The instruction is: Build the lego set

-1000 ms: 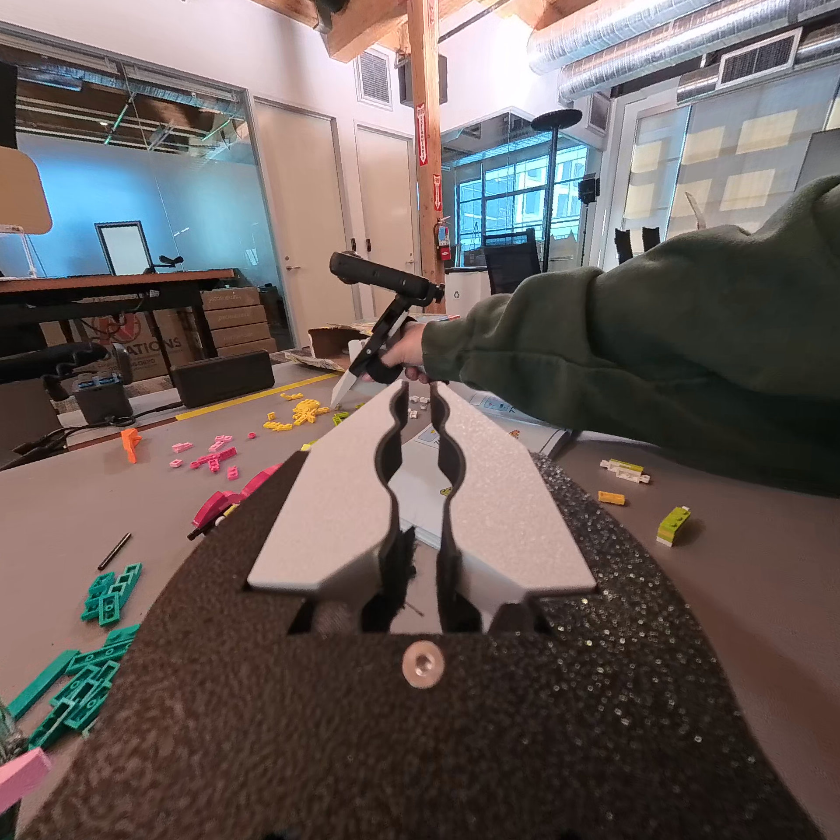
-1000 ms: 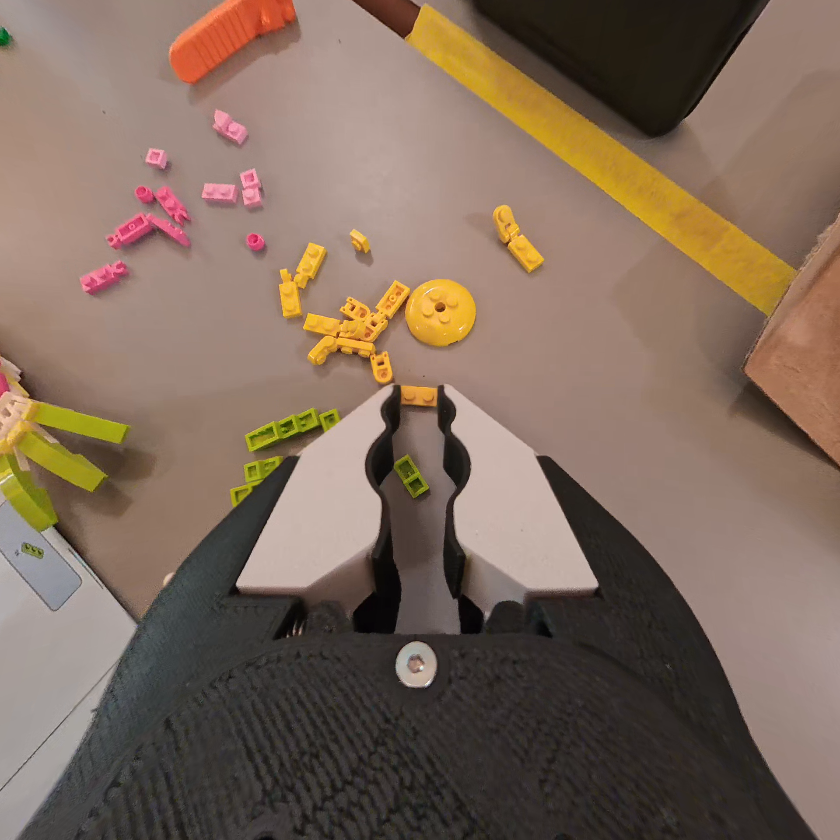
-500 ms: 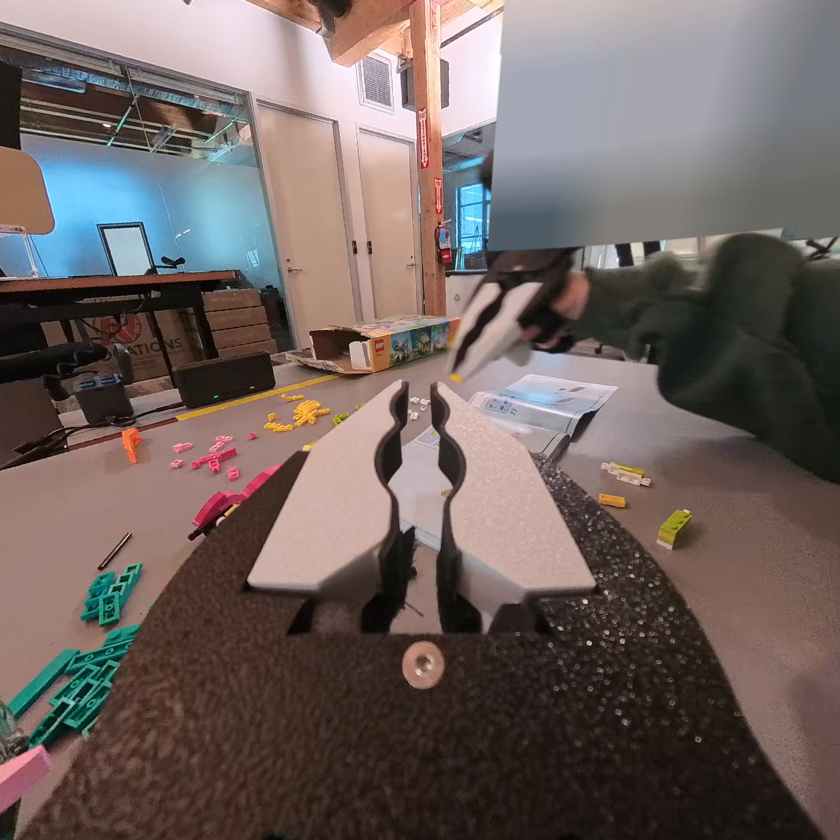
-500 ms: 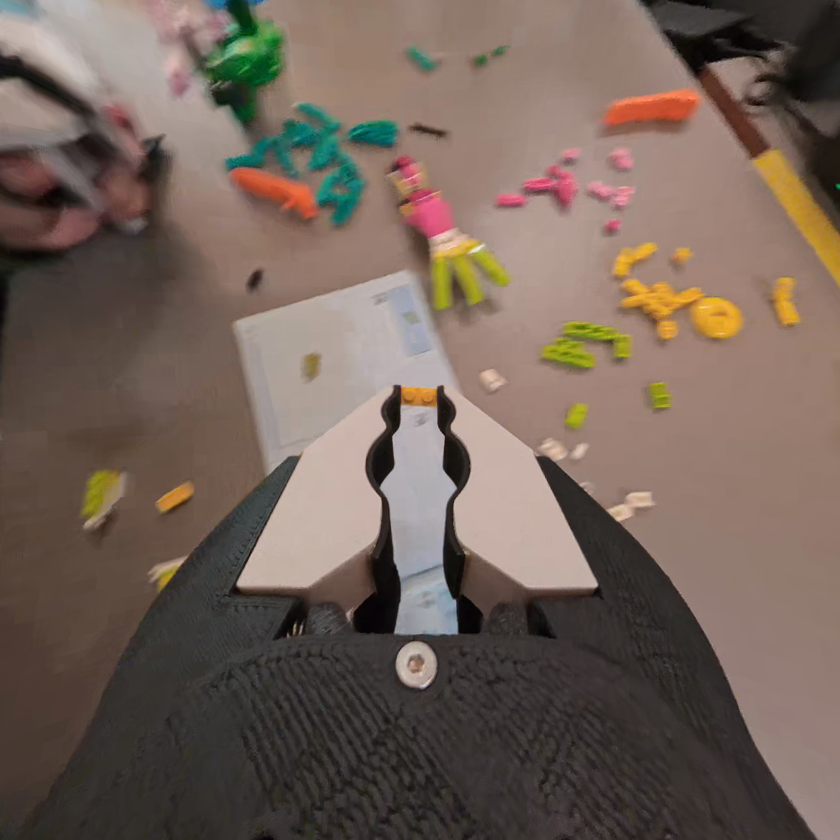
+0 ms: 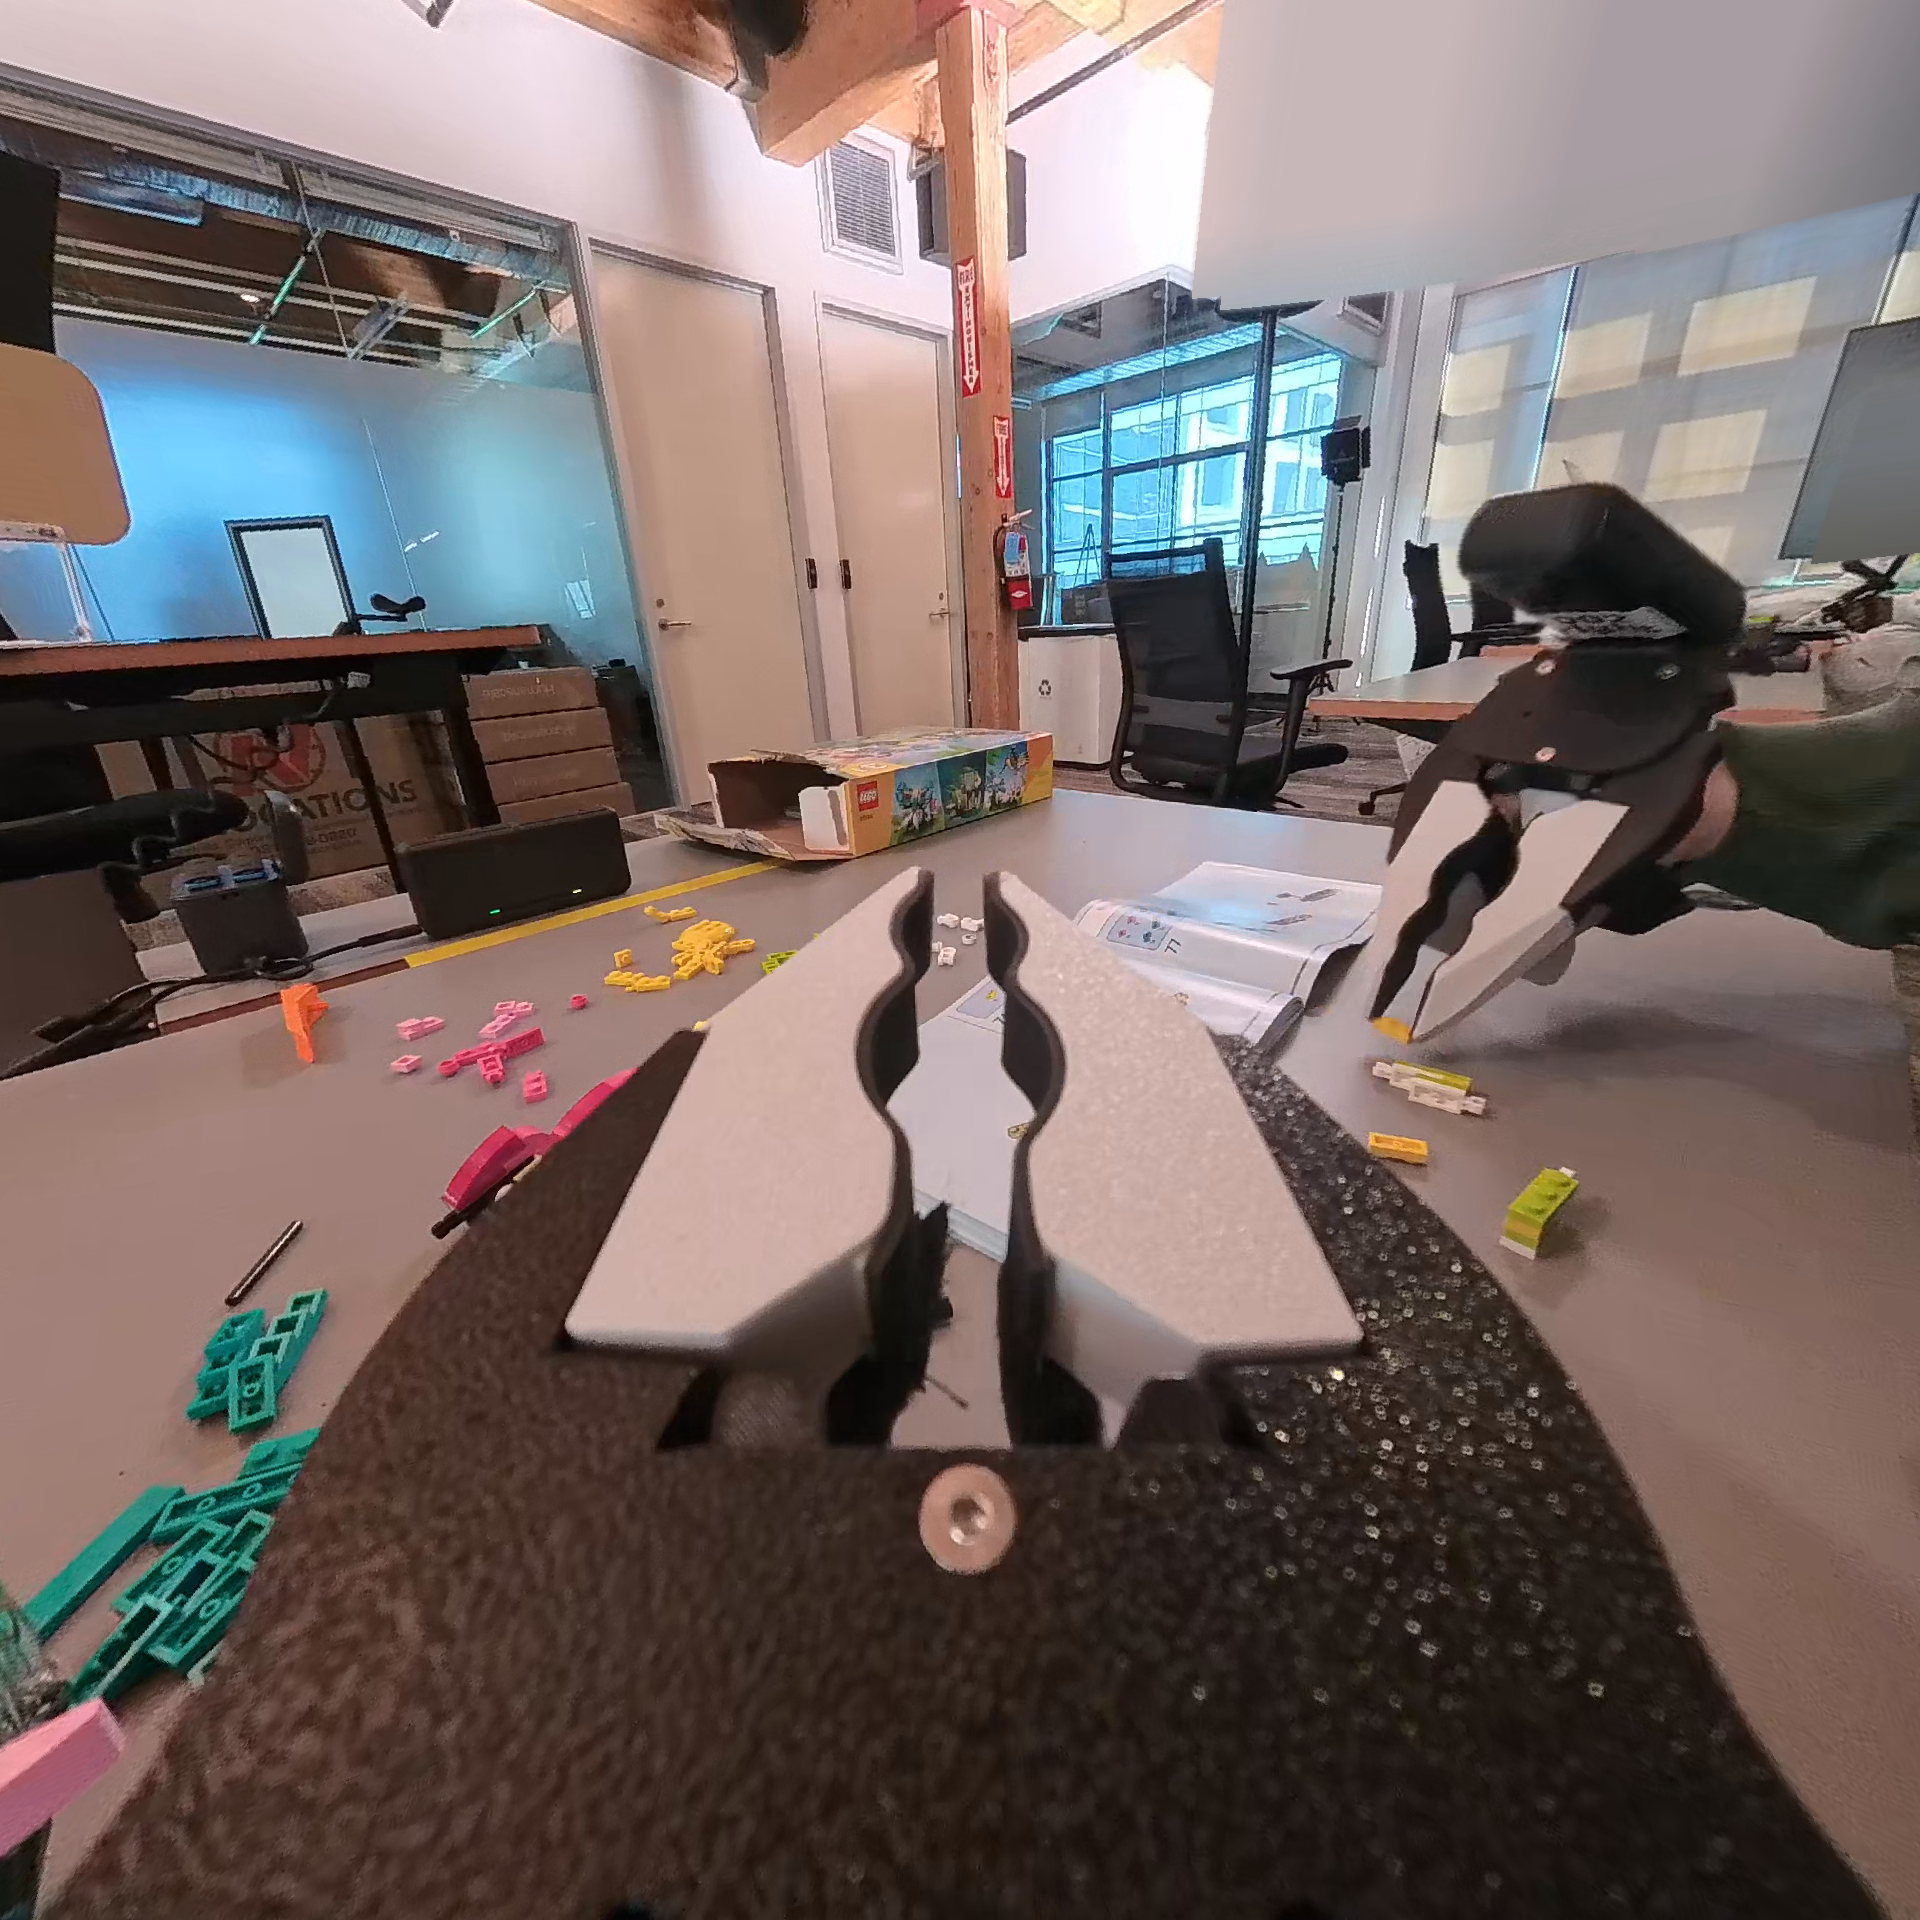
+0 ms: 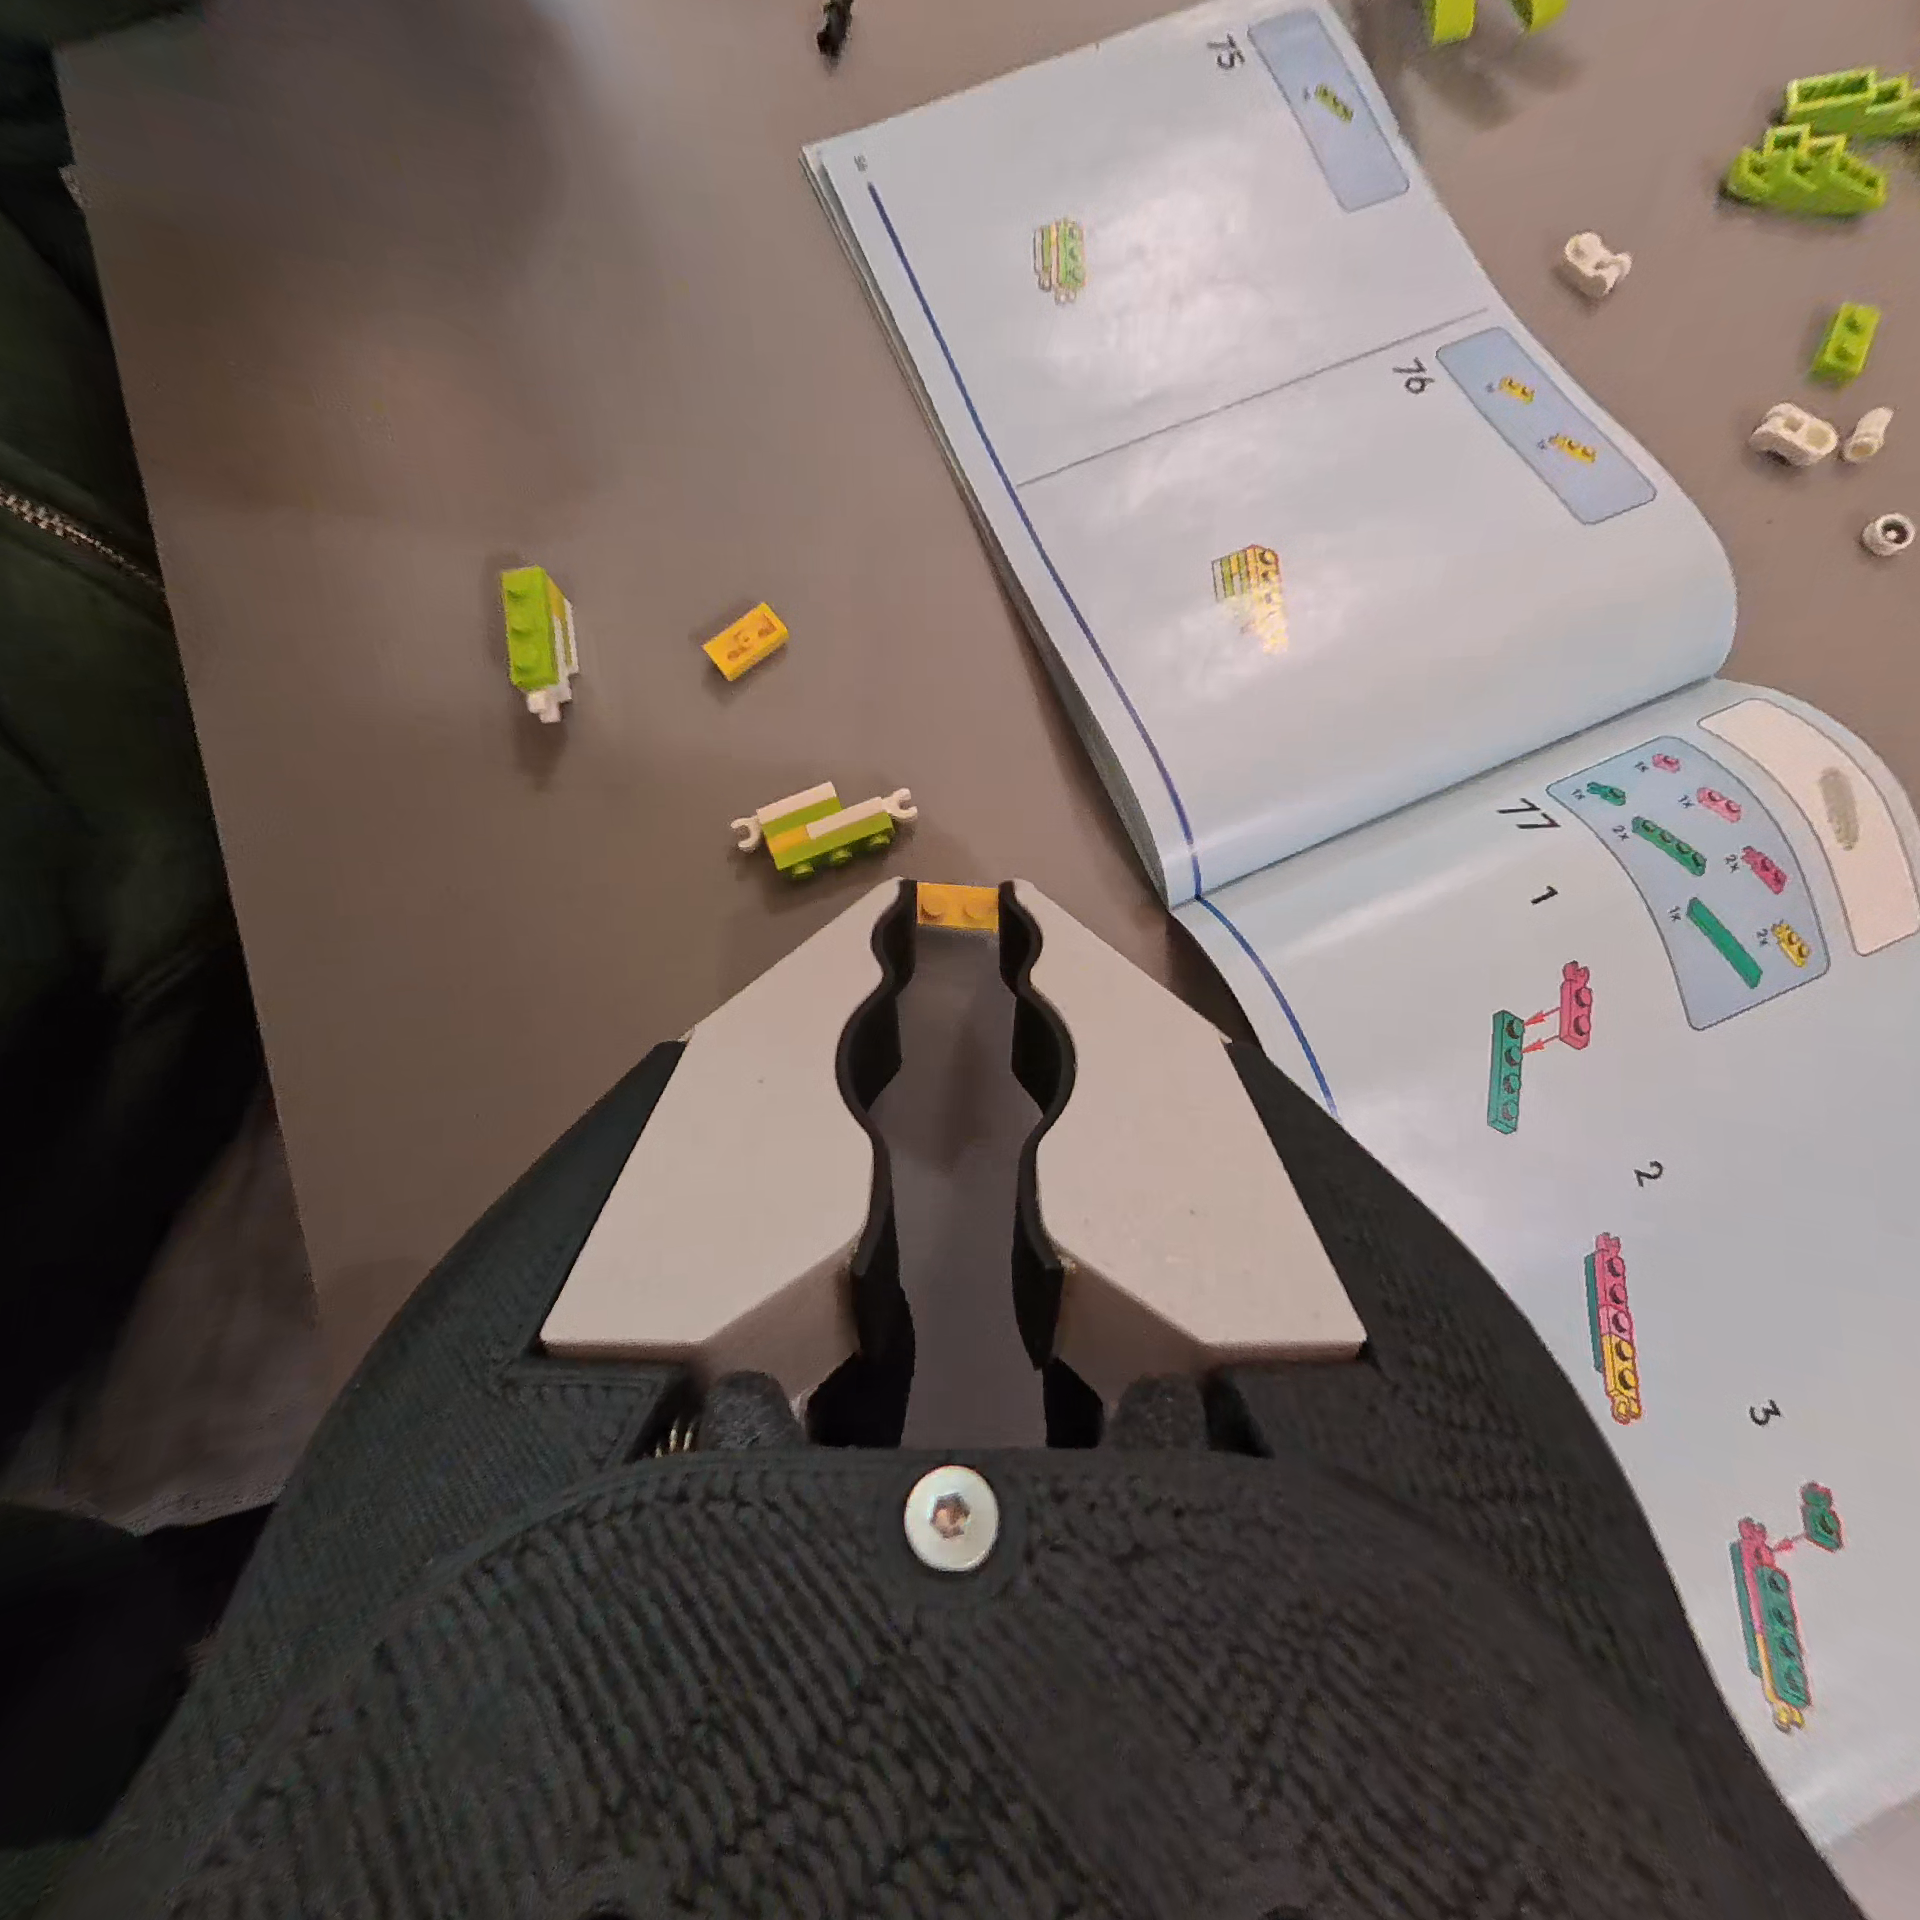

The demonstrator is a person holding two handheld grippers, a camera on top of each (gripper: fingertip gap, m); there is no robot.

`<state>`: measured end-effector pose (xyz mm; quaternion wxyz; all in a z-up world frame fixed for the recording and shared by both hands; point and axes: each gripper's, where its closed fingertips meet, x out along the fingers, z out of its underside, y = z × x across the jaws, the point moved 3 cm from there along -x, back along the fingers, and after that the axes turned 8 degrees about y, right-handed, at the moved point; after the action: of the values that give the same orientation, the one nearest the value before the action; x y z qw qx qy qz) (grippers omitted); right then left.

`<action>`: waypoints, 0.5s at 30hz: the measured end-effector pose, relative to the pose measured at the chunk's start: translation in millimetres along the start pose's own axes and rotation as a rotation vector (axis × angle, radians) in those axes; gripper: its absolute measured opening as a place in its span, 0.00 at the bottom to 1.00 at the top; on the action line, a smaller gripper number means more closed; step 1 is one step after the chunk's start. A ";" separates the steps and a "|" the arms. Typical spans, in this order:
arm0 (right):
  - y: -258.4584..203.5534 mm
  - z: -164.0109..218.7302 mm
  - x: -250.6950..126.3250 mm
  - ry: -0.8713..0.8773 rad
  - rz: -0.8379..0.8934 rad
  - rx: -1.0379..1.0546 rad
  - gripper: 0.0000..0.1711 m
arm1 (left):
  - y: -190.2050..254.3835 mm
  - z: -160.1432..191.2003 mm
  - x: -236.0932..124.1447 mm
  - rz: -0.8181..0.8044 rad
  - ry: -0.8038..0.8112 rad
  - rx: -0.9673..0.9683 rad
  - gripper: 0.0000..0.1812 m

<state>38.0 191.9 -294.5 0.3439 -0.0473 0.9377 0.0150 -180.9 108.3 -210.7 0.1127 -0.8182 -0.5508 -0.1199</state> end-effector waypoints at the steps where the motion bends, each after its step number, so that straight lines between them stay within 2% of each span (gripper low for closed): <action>1: -0.7 -0.7 -0.8 -0.002 0.001 -0.006 0.08 | -0.1 0.0 0.1 0.000 0.000 -0.001 0.04; 6: -2.7 3.2 -2.6 -0.044 0.001 -0.035 0.08 | -0.1 -0.1 0.0 0.000 0.001 -0.002 0.04; 15: -2.7 -4.9 -7.8 -0.020 0.027 -0.074 0.08 | -0.2 -0.3 -0.3 0.001 0.004 -0.004 0.04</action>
<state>41.1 189.5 -285.7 0.3510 -0.0470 0.9336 0.0547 -181.2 108.0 -210.5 0.1119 -0.8184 -0.5501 -0.1225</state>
